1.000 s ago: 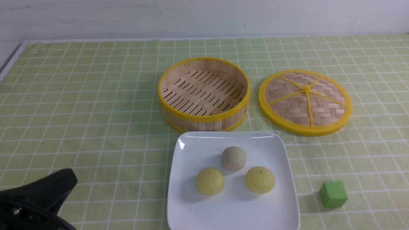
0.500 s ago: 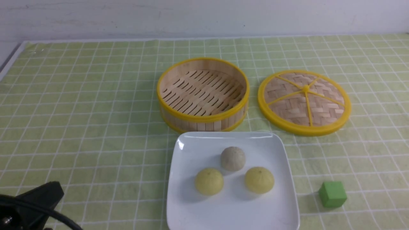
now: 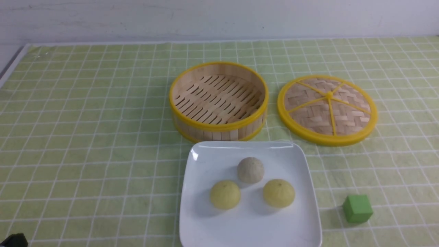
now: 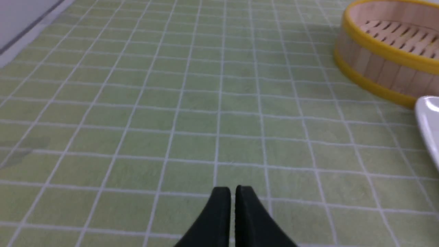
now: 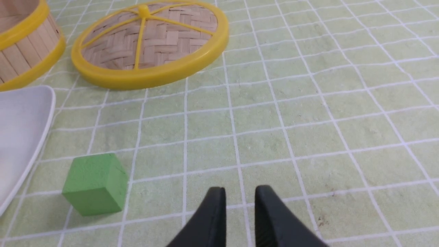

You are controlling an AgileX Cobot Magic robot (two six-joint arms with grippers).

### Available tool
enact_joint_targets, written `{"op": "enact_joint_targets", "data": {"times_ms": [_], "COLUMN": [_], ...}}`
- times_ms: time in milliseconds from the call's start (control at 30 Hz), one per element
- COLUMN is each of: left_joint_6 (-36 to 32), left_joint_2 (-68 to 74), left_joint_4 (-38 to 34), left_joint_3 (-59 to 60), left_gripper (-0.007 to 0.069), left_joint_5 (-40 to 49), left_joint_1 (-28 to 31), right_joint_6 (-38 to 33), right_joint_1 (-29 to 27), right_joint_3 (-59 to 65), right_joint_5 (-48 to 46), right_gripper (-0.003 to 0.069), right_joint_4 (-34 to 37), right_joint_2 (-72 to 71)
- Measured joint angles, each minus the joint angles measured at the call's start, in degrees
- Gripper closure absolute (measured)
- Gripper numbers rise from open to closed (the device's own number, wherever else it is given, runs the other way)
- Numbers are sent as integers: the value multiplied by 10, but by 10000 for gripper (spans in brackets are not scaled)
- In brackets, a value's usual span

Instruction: Put the steamed buns into the plate on the green tablecloth.

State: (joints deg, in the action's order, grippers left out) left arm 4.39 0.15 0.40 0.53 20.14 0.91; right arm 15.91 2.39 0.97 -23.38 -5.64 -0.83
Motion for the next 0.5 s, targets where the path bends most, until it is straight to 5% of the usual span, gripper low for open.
{"op": "enact_joint_targets", "data": {"times_ms": [233,500], "left_joint_6": [72,77], "left_joint_2": [-8,-8], "left_joint_4": [48,59], "left_joint_3": [8,8], "left_gripper": [570,570], "left_joint_5": [12,13], "left_joint_1": [4,-10], "right_joint_6": [0,1], "right_joint_1": [0,0], "right_joint_3": [0,0], "right_joint_5": [0,0], "right_gripper": [498,488], "right_joint_4": [0,0], "right_joint_2": [0,0]}}
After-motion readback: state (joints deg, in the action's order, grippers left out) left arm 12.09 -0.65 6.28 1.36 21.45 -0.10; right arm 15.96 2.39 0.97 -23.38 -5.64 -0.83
